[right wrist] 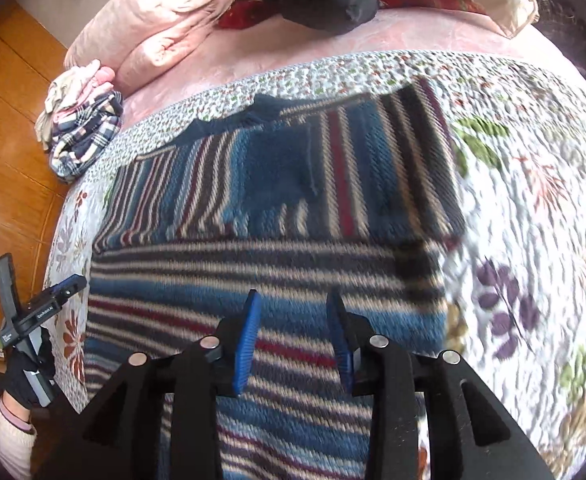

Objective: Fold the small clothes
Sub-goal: 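Open the left tool and move both tools to the sweater hem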

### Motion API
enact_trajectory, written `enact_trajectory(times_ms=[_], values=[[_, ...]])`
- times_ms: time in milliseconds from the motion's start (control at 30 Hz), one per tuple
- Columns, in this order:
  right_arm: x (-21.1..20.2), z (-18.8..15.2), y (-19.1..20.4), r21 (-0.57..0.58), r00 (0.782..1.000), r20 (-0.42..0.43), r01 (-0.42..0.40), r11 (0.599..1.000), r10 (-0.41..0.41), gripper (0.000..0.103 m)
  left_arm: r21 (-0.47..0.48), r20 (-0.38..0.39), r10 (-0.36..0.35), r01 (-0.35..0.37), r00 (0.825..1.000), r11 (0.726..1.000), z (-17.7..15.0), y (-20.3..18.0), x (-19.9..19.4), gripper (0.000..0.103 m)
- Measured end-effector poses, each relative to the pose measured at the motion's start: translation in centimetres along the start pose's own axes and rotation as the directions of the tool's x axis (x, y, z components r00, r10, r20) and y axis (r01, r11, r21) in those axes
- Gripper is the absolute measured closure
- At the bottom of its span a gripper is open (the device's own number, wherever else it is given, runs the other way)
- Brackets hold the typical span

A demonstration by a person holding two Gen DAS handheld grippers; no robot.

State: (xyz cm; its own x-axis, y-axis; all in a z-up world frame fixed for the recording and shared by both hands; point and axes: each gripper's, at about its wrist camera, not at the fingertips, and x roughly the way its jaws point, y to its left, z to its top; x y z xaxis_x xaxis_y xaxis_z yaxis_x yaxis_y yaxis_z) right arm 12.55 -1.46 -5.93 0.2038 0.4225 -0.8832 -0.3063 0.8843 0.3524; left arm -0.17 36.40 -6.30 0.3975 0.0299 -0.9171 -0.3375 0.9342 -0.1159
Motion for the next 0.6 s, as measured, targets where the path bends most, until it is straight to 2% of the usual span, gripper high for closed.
enact_trajectory(times_ms=[67,133,200,300,467,600], values=[[-1.5,-3.5,-1.0,0.003,1.0,-0.018,0.017,1.0,-0.017,0.067,-0.011,-0.05,0.008,-0.008,0.999,1.0,-3.5,0.8,-1.3,0.053],[-2.9,-6.5,-1.8,-0.01,0.997,-0.027,0.079,0.997,-0.079,0.064,-0.027,-0.103,0.025,-0.028,0.994,0.999,-6.7,1.5,-2.2,0.052],[-3.9,-9.4,-2.5,-0.011,0.993,-0.047,0.104,0.994,-0.105,0.061,-0.063,-0.147,0.014,-0.023,0.989,0.998,-9.7,2.1,-3.1,0.05],[-4.6,-13.1,-3.6,0.028,0.994,-0.076,0.079,0.996,-0.077,0.057,-0.137,-0.21,-0.037,0.009,0.977,0.991,-13.3,2.8,-3.9,0.045],[-3.5,-18.0,-4.5,0.091,0.989,-0.145,0.013,0.996,0.0,0.056,-0.226,-0.274,-0.056,-0.008,0.96,0.974,-17.4,3.0,-3.6,0.044],[-2.4,-20.6,-4.4,0.101,0.982,-0.186,0.003,0.995,0.016,0.056,-0.232,-0.285,-0.063,-0.005,0.957,0.973,-19.1,1.9,-3.6,0.043]])
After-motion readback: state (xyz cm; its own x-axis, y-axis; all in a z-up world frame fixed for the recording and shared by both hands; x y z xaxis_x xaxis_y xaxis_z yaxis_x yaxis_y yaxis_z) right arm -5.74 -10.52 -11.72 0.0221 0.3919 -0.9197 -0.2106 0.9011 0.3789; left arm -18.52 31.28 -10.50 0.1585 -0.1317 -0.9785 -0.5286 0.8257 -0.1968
